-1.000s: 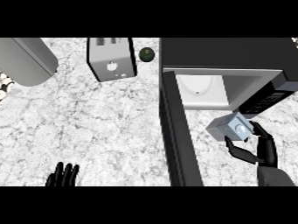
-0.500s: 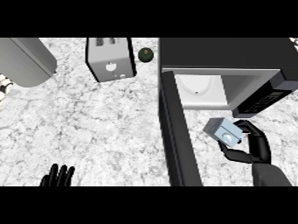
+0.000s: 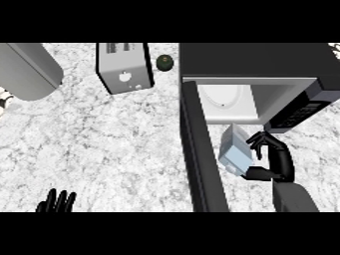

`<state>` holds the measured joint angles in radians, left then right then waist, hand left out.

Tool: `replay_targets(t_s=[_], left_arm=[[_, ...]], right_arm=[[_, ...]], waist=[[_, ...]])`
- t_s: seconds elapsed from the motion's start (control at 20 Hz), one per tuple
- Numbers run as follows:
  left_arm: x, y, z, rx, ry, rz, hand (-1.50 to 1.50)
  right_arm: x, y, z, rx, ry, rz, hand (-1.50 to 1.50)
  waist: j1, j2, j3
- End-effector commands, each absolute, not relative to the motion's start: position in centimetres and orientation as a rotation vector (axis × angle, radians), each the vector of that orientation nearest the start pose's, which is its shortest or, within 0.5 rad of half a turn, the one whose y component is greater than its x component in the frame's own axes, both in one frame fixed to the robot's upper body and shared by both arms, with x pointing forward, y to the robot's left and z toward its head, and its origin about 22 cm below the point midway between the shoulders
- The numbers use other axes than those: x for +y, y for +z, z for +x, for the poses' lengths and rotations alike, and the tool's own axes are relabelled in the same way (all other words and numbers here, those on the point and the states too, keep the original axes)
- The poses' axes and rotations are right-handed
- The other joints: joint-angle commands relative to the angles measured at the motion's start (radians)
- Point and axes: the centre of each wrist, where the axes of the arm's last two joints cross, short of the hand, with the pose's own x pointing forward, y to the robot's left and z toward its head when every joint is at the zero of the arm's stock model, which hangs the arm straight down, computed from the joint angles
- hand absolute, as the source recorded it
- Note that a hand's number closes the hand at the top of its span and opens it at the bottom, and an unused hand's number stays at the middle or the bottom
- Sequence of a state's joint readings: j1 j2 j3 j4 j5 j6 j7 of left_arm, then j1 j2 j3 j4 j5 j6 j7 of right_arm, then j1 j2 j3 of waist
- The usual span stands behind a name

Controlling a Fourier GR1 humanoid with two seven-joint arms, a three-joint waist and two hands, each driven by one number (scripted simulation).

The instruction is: Pick up the milk, place it into the microwave and close the microwave

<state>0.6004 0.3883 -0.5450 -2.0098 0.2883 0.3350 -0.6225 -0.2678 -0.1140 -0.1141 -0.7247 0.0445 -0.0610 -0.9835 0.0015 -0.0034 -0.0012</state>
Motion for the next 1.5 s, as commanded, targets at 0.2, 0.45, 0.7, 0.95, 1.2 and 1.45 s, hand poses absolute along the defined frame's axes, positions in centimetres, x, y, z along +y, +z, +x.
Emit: replay_targets(t_s=[0.2, 0.45, 0.7, 0.95, 1.2, 1.45], left_arm=[[21.1, -0.1, 8.4, -1.864, 0.103, -0.078, -1.5], [21.8, 0.4, 8.0, -1.863, 0.115, -0.088, -1.5], [21.6, 0.0, 7.3, -1.855, 0.106, -0.094, -1.5], [22.6, -0.3, 7.5, -1.858, 0.088, -0.108, -1.5], [22.3, -0.3, 9.1, -1.868, 0.069, -0.149, -1.5], [21.9, 0.5, 10.2, -1.876, 0.08, -0.146, -1.5]], right_arm=[[-24.3, -9.0, 28.2, -1.986, 0.136, -0.296, 1.5], [-23.6, -6.9, 30.5, -1.956, 0.165, -0.34, 1.5], [-24.6, -3.9, 35.2, -1.882, 0.204, -0.427, 1.5], [-23.0, -2.9, 38.2, -1.843, 0.304, -0.585, 1.5], [-23.2, -2.9, 39.5, -1.808, 0.338, -0.665, 1.5], [-25.3, -1.8, 40.4, -1.782, 0.385, -0.807, 1.5]], waist=[[0.001, 0.002, 0.001], [0.004, 0.003, 0.001], [0.013, 0.005, 0.002], [0.036, 0.012, 0.002], [0.045, 0.02, 0.003], [0.06, 0.03, 0.004]])
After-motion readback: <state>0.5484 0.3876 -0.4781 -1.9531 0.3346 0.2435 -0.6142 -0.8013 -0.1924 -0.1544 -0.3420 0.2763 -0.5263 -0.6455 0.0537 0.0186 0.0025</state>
